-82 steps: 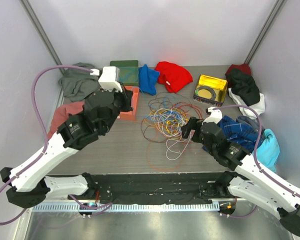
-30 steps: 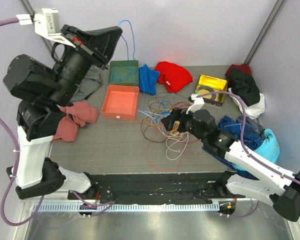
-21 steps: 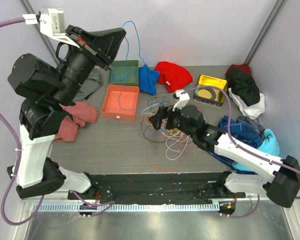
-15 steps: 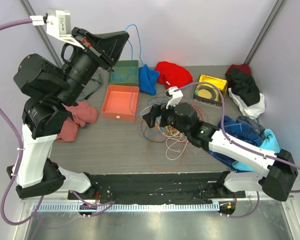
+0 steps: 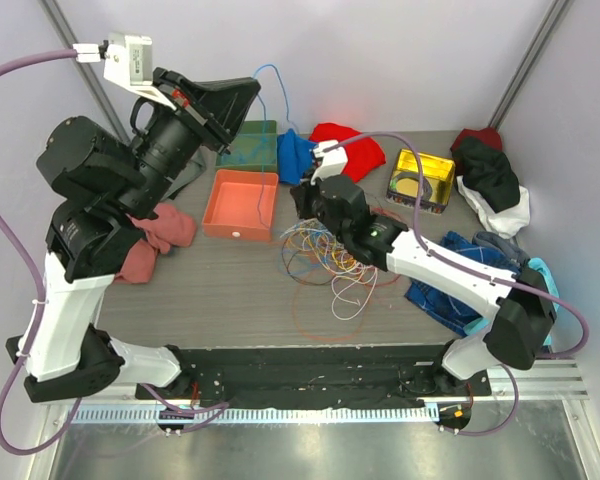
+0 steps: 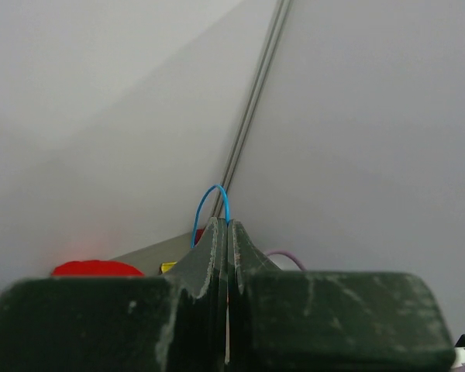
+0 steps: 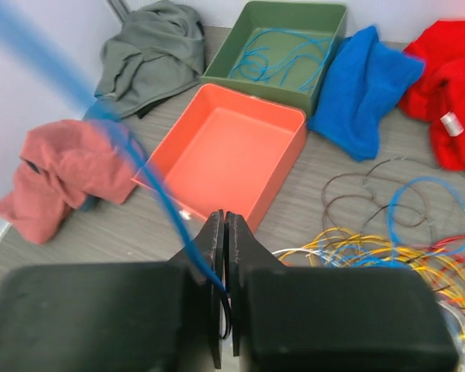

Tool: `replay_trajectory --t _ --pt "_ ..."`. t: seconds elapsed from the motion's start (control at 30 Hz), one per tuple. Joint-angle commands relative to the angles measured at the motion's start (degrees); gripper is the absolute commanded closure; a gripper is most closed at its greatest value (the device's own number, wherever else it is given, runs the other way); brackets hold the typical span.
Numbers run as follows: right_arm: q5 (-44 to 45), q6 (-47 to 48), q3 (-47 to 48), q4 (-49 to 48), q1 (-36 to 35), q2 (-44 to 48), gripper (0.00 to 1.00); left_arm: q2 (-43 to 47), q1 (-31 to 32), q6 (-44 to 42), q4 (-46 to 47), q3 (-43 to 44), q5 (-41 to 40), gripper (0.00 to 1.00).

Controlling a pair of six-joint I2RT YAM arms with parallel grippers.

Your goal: Untangle the cables

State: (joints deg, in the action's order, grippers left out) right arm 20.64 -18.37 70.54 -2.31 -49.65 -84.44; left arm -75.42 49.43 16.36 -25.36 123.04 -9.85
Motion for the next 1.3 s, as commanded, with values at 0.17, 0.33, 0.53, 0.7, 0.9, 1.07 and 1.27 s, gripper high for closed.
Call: replay_trajectory --t 0.17,0.33,0.53,0.7,0.9,1.07,1.27 --pt "-0.3 6.1 20.5 1.9 0.3 7.3 0.99 4.8 0.1 -0.5 5.3 -5.7 -2.1 1.0" --pt "-2.0 6.2 23.4 4.7 0.3 10.1 0.99 5.0 0.0 -0.8 6.1 -7.3 -2.5 1.0" --pt "-2.5 4.0 13.2 4.1 0.3 15.4 0.99 4.5 0.0 -1.2 6.9 -8.4 -3.2 1.0" --pt "-3.9 1.5 6.5 5.3 0.3 18.1 0.99 3.4 0.0 -1.2 7.3 -9.8 -3.5 1.0" --pt "-6.1 -1.9 0.8 8.5 0.3 17.8 0.24 0.4 0.0 -2.8 6.6 -8.4 -7.4 1.0" --pt "-4.1 -2.5 -1.7 10.8 0.3 20.8 0.0 -4.0 -0.1 -5.0 4.3 -4.0 -10.7 1.0" --pt "-7.0 -1.4 -3.6 11.7 0.2 23.1 0.0 -6.6 0.0 -5.2 3.9 0.4 -11.4 1.0"
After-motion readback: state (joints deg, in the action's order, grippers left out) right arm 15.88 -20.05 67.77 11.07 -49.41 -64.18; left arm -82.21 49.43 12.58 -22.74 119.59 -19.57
